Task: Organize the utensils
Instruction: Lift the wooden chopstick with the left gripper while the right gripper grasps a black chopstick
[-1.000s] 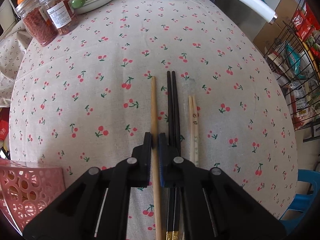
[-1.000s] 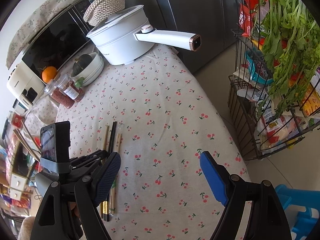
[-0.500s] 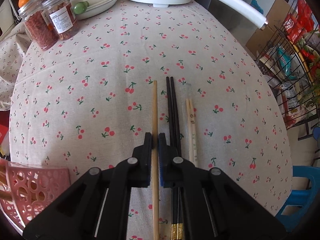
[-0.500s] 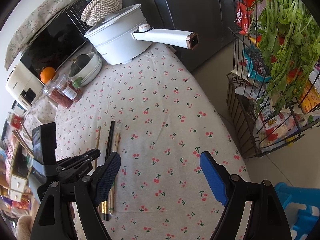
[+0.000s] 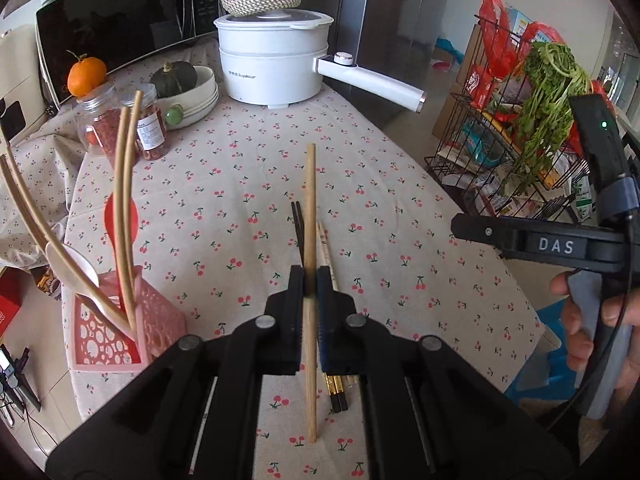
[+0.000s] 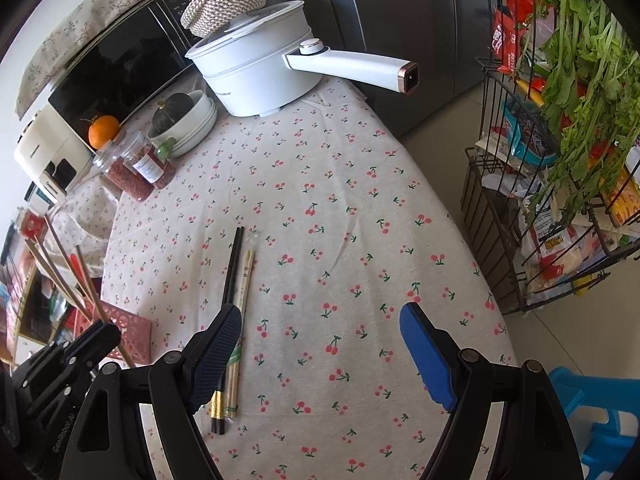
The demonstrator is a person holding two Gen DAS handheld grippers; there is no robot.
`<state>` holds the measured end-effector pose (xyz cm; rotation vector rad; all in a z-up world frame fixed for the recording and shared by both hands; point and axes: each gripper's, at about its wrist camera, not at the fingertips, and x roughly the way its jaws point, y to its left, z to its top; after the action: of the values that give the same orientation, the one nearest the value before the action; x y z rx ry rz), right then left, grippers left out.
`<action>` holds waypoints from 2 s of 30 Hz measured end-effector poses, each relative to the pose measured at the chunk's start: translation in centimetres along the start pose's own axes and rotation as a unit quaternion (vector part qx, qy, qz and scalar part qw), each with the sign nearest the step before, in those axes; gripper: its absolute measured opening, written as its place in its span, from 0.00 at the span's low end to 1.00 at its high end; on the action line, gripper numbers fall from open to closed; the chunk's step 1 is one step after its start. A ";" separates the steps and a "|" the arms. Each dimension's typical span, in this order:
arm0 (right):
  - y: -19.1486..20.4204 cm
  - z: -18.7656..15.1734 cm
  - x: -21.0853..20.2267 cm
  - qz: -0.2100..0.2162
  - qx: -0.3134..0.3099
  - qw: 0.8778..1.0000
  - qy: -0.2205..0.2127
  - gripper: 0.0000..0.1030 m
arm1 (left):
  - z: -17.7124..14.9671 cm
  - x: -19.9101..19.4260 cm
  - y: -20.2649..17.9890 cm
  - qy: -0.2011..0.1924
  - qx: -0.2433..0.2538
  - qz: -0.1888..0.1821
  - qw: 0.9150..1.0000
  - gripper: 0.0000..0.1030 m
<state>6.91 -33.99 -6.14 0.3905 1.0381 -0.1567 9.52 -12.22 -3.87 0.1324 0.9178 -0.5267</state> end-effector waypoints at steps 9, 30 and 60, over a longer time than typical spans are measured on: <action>3.3 -0.4 2.8 0.014 -0.033 0.999 0.025 0.81 | -3.2 -4.3 3.9 -0.044 -0.048 -0.030 0.997 0.07; 10.6 -0.2 13.9 0.083 -0.034 0.990 0.111 0.10 | -5.4 -7.0 9.5 -0.058 -0.098 -0.056 0.992 0.07; 14.0 -1.6 14.4 -0.074 -0.170 0.979 0.080 0.09 | -5.4 -6.7 9.9 -0.050 -0.101 -0.049 0.992 0.07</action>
<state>17.19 -19.69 -15.91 0.0149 1.2289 -0.0785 7.18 0.68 -2.98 -0.1222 0.8776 -0.5243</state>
